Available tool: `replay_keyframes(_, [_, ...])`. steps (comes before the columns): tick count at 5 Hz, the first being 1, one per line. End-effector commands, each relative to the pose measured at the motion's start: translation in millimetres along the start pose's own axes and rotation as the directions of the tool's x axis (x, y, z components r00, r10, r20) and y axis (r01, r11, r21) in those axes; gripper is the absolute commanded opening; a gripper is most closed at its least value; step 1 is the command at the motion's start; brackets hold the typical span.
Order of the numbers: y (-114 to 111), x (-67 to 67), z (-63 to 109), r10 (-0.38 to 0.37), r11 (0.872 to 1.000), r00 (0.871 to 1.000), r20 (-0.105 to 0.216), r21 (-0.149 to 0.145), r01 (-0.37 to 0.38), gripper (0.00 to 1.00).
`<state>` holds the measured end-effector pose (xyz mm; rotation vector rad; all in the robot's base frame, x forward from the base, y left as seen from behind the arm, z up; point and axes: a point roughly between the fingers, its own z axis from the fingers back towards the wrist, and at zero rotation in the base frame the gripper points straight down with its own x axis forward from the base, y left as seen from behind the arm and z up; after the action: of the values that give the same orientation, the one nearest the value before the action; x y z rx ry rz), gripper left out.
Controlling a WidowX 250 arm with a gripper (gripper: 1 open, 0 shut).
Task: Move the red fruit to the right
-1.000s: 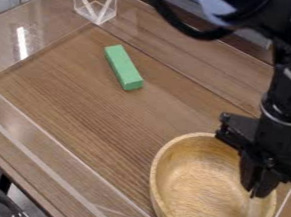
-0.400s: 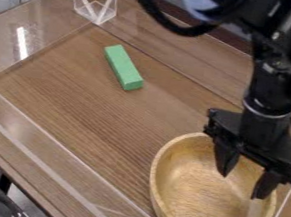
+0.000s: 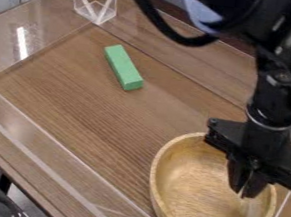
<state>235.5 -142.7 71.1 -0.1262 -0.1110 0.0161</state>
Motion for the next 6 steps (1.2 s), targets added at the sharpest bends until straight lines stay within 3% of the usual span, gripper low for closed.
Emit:
replay_keyframes(1, [-15,0.4,13.1,-0.021,1.000,0.999,0.032,-0.008,0.021,1.00])
replay_keyframes(2, [-20,-0.7,29.3,-0.051,0.999,0.997,0.059,-0.007,0.052,0.00])
replay_keyframes(3, [-13,8.2,36.6,-0.092,0.995,0.993,0.071,-0.020,0.094,0.00])
replay_keyframes(4, [-4,11.0,44.3,-0.022,1.000,0.996,0.091,-0.008,0.023,1.00])
replay_keyframes(5, [5,16.2,58.6,0.055,0.998,0.990,0.126,-0.008,-0.055,1.00])
replay_keyframes(6, [7,23.6,68.3,0.068,0.998,0.986,0.149,-0.011,-0.067,1.00])
